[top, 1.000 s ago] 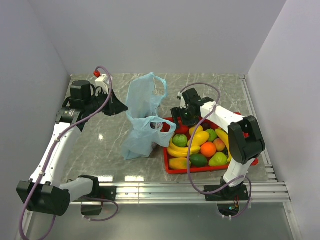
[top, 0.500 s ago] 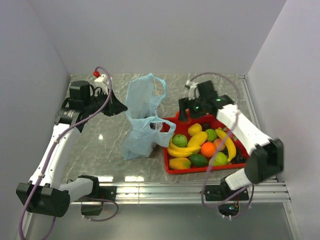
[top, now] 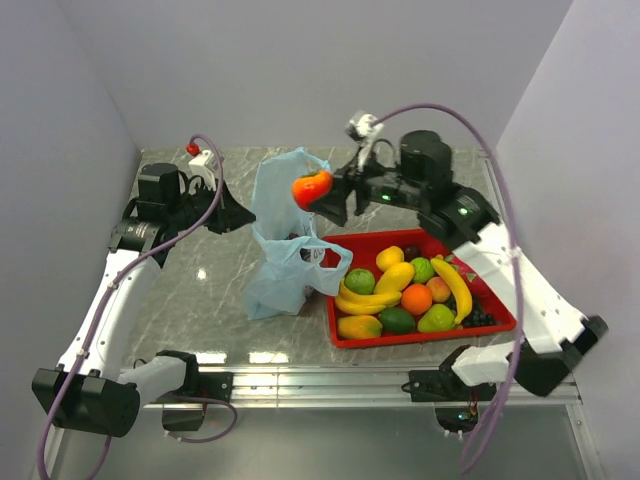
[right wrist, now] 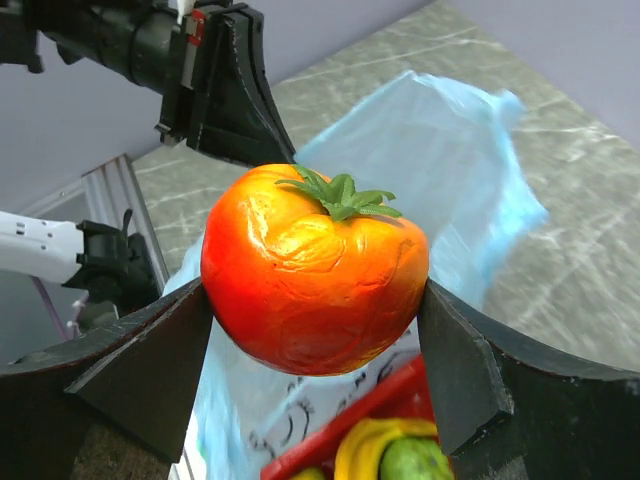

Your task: Place the fake fruits into the plastic bag and tie a complex knot

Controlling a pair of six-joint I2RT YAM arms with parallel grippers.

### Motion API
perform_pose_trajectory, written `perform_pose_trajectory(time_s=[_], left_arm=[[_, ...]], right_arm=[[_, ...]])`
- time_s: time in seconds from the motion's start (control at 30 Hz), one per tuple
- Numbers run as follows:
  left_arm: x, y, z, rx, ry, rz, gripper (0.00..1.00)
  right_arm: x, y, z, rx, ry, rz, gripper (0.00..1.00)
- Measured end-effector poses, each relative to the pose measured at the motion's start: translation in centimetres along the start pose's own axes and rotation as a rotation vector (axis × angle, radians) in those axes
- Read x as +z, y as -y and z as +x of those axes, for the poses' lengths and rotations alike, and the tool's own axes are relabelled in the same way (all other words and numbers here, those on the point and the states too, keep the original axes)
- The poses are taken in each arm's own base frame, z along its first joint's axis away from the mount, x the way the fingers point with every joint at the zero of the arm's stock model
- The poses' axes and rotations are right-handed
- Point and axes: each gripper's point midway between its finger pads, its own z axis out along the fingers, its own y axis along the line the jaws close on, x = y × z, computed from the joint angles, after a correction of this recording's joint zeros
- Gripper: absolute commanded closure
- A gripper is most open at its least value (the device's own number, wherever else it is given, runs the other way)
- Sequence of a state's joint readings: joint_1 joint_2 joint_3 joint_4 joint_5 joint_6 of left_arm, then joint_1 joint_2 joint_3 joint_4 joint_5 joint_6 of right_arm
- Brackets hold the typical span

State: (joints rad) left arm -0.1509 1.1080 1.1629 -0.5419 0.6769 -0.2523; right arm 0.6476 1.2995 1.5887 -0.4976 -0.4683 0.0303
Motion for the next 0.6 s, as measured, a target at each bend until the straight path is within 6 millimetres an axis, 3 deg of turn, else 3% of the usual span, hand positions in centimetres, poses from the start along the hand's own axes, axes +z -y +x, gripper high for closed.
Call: perform_pose_trajectory(time_s=[0.07, 0.1, 0.17, 0.3, 0.37, 0.47, 0.53, 0.6], left_arm=[[0.0, 0.0, 0.0, -0.001, 0.0, 0.001, 1.0], [0.0, 0.1, 0.0, -0.003, -0.001, 0.003, 1.0], [0.0, 0.2, 0.0, -0.004, 0.001, 0.008, 1.0], [0.0, 0.2, -0.1, -0.013, 0.005, 0.009, 1.0], [0.0, 0.2, -0.2, -0.016, 0.008, 0.009, 1.0], [0.1, 0.2, -0.3, -0.017, 0.014, 0.01, 1.0], [0.1, 0.1, -0.4, -0.019, 0.015, 0.008, 1.0], [0.0, 0.1, -0.4, -0.02, 0.017, 0.006, 1.0]], right_arm=[[2.3, 0.1, 0.7, -0.008, -0.035, -0.012, 0.27], [3.5, 0.3, 1.4, -0.013, -0.057, -0.011, 0.15], [5.8, 0.9, 3.1, -0.014, -0.115, -0.005, 0.06], [8.3, 1.7, 6.1, 0.0, -0.218, -0.003, 0.04], [8.2, 1.7, 6.6, 0.004, -0.243, -0.004, 0.03], [6.7, 1.3, 5.8, 0.0, -0.233, -0.01, 0.02], [4.8, 1.6, 4.7, 0.001, -0.21, -0.002, 0.02], [2.0, 3.1, 3.4, 0.012, -0.174, 0.043, 0.04]])
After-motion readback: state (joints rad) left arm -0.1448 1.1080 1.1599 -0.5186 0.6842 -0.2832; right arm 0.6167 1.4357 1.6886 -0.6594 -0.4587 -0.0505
